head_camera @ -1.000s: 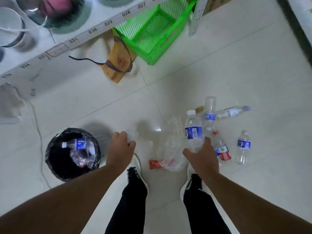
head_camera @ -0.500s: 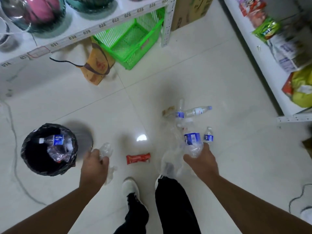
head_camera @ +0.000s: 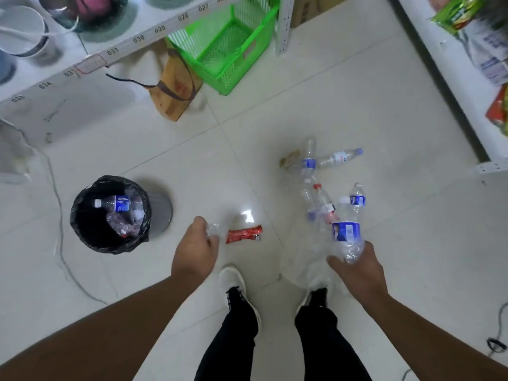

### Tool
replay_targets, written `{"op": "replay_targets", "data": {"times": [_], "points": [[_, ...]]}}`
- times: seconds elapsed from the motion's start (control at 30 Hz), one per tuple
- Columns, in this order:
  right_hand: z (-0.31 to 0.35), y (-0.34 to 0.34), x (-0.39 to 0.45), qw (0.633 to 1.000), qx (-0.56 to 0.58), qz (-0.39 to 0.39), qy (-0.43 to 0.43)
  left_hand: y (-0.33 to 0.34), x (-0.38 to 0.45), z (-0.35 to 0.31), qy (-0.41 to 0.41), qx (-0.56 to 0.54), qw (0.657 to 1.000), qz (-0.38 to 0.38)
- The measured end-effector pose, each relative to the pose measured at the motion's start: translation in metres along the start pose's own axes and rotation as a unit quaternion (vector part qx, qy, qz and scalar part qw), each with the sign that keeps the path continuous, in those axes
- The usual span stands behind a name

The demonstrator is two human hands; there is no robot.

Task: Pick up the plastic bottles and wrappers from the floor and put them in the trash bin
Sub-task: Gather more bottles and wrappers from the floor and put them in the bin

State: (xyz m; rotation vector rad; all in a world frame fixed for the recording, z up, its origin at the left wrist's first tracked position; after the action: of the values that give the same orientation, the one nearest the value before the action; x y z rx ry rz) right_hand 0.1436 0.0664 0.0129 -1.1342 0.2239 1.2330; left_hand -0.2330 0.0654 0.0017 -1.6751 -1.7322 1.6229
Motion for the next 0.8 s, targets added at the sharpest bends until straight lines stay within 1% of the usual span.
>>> {"op": "replay_targets", "data": {"times": [0.07, 0.13, 0.23, 0.3, 0.43, 0.5, 0.53, 0.6, 0.63, 0.67, 0.7, 0.77, 0.8], "points": [[-0.011, 0.021, 0.014, 0.999, -0.02, 0.029, -0.018, 0.026, 0.001, -0.001, 0.009, 0.017, 1.0, 0.02], [-0.024, 0.049, 0.039, 0.997, -0.042, 0.057, -0.041, 0.065, 0.013, 0.007, 0.04, 0.049, 0.997, 0.036], [-0.056, 0.101, 0.1, 0.992, -0.043, 0.095, -0.067, 0.149, 0.051, 0.037, 0.105, 0.16, 0.979, 0.074], [-0.082, 0.138, 0.146, 0.988, -0.051, 0.112, -0.096, 0.211, 0.085, 0.06, 0.126, 0.204, 0.967, 0.088], [-0.132, 0.211, 0.236, 0.976, -0.08, 0.131, -0.152, 0.328, 0.149, 0.103, 0.131, 0.218, 0.964, 0.076], [-0.149, 0.245, 0.275, 0.975, -0.086, 0.128, -0.16, 0.369, 0.171, 0.126, 0.147, 0.26, 0.952, 0.064], [-0.157, 0.258, 0.292, 0.977, -0.087, 0.124, -0.152, 0.382, 0.176, 0.136, 0.169, 0.289, 0.941, 0.052], [-0.166, 0.271, 0.313, 0.985, -0.076, 0.1, -0.122, 0.395, 0.177, 0.147, 0.228, 0.313, 0.922, 0.025], [-0.166, 0.273, 0.313, 0.988, -0.069, 0.088, -0.107, 0.392, 0.172, 0.151, 0.239, 0.31, 0.92, 0.024], [-0.163, 0.273, 0.308, 0.989, -0.069, 0.081, -0.102, 0.383, 0.165, 0.153, 0.224, 0.297, 0.928, 0.027], [-0.159, 0.268, 0.296, 0.988, -0.075, 0.083, -0.106, 0.37, 0.156, 0.151, 0.186, 0.276, 0.943, 0.021], [-0.142, 0.25, 0.262, 0.982, -0.091, 0.108, -0.128, 0.329, 0.127, 0.147, 0.101, 0.229, 0.968, 0.001], [-0.128, 0.239, 0.24, 0.977, -0.107, 0.125, -0.138, 0.304, 0.11, 0.146, 0.074, 0.219, 0.973, -0.006]]}}
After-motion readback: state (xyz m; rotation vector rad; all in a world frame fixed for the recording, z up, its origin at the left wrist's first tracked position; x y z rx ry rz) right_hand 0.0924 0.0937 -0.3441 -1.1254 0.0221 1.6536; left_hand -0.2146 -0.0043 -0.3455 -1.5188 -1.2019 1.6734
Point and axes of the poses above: each hand's wrist, its own x-axis towards the middle knuckle, its own y-axis out of the palm, z = x × y, the point moved 1 cm from there along x, towards the middle knuckle, and after that the axes turned 8 degrees about x, right-handed, at the moved point
